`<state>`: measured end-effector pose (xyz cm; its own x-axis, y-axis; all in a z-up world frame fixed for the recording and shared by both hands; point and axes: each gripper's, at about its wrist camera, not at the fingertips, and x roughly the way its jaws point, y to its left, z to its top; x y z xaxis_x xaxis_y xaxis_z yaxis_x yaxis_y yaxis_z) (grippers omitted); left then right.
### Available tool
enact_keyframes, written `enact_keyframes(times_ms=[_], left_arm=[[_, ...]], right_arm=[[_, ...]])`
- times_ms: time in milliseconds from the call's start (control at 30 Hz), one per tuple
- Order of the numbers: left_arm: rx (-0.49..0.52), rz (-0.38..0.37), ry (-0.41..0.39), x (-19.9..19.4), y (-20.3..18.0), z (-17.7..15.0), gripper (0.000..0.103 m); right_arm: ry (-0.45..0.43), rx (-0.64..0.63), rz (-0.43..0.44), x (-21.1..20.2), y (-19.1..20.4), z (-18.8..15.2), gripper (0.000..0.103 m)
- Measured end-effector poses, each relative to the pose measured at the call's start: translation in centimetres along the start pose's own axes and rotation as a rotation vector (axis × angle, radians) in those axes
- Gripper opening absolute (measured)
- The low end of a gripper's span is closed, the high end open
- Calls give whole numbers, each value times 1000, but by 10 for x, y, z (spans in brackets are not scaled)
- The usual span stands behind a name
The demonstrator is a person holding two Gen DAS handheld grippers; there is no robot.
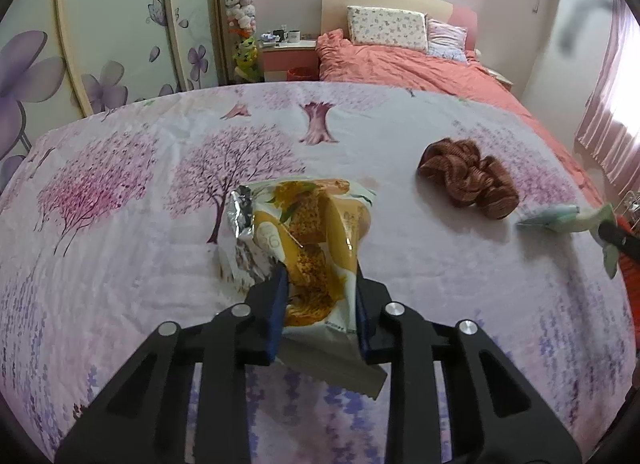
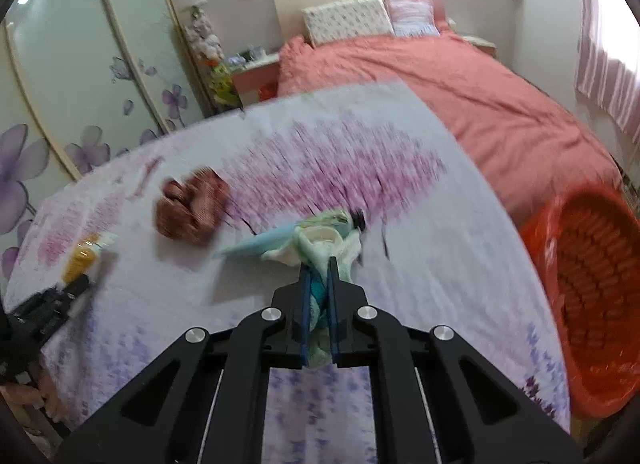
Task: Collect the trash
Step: 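Lift the snack bag with the left tool while the right tool carries the mint cloth toward the basket, then drop the snack bag into the basket with the left tool while the right tool drops the mint cloth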
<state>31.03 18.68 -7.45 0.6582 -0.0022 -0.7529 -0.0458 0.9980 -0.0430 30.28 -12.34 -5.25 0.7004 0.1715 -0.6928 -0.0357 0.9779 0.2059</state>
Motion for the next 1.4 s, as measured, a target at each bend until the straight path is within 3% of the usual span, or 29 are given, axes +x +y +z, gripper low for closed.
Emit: enact_keyframes(times_ms=[367,700,1067,1400], left_arm=[[0,-71,-62,-35,-20,17,25],[52,-141,-105,-68,-63,24,25],[178,-324,-143,-102,-170,23,25],[286,-515,-128,-111,-275,10,25]], right_arm=[[-101,-20,34,-42,7,15,7],[-178,12,13,-82,-20,14,8],[-269,117,-57,-124,-93,6,8],[-326,224,-164,-147,-160,-14,8]])
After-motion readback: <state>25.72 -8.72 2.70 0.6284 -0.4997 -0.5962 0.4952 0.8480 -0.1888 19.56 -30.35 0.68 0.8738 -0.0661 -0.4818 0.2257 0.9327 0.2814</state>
